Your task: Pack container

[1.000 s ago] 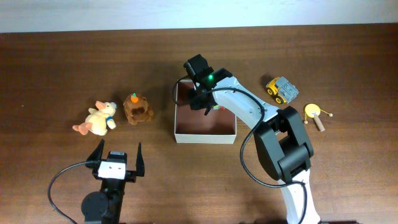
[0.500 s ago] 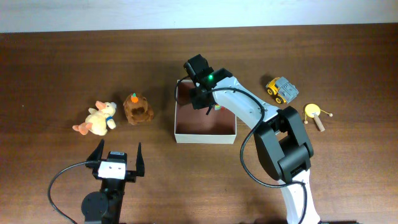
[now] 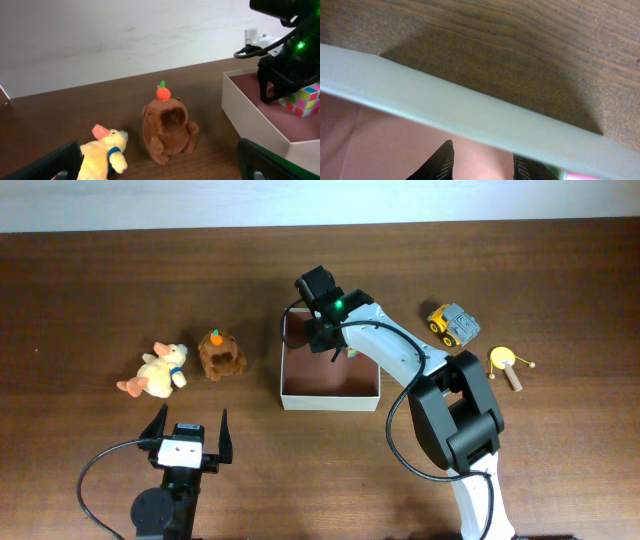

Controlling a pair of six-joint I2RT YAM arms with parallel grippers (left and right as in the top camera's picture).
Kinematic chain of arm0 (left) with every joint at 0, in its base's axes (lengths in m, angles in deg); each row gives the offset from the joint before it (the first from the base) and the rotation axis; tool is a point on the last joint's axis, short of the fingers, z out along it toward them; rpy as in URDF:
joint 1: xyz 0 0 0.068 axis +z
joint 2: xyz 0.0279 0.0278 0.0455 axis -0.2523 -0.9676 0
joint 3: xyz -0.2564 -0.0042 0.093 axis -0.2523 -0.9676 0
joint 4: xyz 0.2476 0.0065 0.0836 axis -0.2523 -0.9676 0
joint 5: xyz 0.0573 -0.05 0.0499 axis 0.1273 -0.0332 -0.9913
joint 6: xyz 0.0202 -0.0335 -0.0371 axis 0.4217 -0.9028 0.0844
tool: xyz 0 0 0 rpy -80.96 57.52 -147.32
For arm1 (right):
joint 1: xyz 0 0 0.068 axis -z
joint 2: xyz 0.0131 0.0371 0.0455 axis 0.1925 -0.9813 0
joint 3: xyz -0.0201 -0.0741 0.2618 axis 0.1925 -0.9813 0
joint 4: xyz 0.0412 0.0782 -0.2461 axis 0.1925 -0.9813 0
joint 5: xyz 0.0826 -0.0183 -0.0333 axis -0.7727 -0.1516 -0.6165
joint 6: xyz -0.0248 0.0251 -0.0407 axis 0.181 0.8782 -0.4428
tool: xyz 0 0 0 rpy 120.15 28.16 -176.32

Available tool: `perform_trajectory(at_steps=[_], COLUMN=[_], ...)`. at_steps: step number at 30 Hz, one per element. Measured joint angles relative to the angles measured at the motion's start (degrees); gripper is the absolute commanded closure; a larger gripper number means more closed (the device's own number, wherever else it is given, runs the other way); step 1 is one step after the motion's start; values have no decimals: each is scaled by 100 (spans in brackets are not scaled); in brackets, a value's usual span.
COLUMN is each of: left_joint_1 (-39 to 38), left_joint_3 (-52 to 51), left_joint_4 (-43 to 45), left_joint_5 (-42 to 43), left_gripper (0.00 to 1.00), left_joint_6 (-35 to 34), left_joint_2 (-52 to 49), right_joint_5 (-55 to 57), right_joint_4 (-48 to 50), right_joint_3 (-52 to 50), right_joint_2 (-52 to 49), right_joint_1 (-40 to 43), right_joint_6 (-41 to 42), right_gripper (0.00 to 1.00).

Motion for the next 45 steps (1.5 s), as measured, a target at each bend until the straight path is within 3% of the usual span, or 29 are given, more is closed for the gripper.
perform_trajectory(at_steps=[22, 45], left_joint_1=[0, 0], left_joint_3=[0, 0], left_joint_4=[0, 0], left_joint_5=[0, 0], left_gripper=[1, 1], left_joint_6=[0, 0], left_joint_2=[0, 0], right_joint_5=[330, -826], right_joint_4=[15, -11], right_joint_3=[0, 0], right_joint_2=[0, 0], right_joint_1=[103, -597], right_joint_6=[-352, -938], right_gripper=[66, 66])
